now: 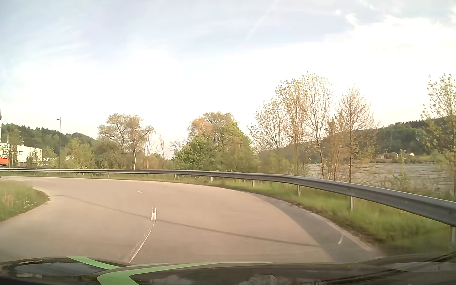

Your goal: Follow the waypoints while adhering to traffic rules and regulations

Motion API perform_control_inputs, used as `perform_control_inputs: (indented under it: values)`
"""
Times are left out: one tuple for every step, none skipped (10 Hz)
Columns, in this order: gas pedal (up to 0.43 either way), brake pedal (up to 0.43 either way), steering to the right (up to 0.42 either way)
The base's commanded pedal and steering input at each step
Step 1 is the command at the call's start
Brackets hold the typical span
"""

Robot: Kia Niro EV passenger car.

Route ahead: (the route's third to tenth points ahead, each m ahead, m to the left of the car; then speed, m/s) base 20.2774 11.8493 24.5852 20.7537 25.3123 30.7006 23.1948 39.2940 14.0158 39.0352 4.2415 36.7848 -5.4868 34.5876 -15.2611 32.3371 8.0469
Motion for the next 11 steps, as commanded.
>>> perform_control_inputs:
  values:
    - [0.11, 0.0, -0.078]
    - [0.11, 0.0, -0.089]
    - [0.11, 0.0, -0.096]
    - [0.098, 0.0, -0.105]
    - [0.098, 0.0, -0.109]
    - [0.087, 0.0, -0.113]
    - [0.087, 0.0, -0.118]
    - [0.087, 0.0, -0.127]
    - [0.087, 0.0, -0.139]
    - [0.087, 0.0, -0.154]
    - [0.087, 0.0, -0.166]
